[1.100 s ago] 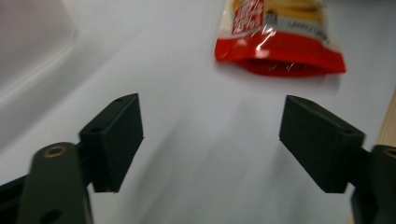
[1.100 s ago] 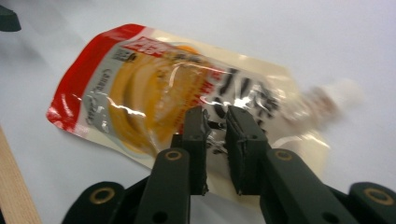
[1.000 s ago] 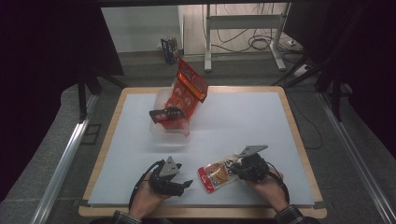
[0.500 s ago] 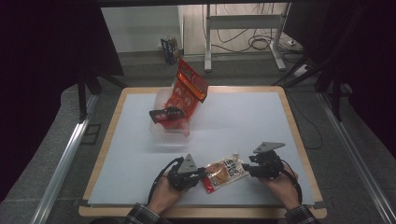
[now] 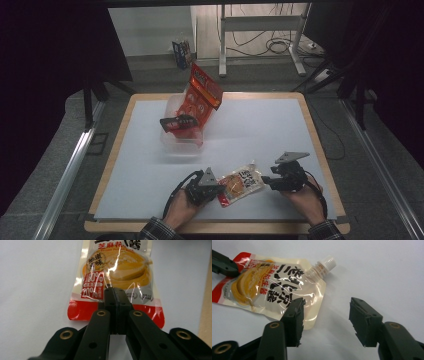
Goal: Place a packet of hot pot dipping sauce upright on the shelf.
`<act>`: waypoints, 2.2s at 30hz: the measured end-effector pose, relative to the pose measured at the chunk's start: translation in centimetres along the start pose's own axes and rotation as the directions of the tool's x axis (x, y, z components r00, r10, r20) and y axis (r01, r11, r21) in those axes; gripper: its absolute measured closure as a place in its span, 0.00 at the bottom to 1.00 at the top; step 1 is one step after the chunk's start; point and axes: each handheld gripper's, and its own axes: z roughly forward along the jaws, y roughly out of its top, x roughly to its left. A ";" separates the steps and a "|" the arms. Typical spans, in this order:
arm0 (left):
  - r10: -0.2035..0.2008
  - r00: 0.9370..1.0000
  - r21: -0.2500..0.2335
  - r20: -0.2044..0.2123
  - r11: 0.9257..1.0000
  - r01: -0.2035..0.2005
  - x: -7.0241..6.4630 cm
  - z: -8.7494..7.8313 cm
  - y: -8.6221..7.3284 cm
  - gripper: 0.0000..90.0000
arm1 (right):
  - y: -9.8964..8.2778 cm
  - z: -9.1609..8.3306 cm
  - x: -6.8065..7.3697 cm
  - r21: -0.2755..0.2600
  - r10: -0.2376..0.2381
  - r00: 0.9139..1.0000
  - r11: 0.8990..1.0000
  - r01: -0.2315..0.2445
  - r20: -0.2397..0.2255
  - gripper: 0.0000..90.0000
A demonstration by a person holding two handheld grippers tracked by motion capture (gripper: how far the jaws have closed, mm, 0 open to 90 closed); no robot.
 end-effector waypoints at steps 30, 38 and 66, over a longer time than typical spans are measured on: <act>0.023 1.000 0.022 0.006 1.000 -0.023 0.3 -0.2 -0.3 1.00 | 1.0 3.7 0.6 0.048 0.110 0.961 0.994 -0.101 -0.255 0.36; 0.024 1.000 0.023 0.006 0.999 -0.024 0.3 -0.2 -0.3 1.00 | 1.6 4.1 0.4 0.008 0.170 0.901 0.983 -0.181 -0.400 0.56; -0.019 1.000 0.013 0.007 1.000 0.019 0.4 -0.8 -0.5 0.79 | 4.8 1.0 1.6 -0.087 0.083 0.908 0.988 -0.130 -0.411 0.96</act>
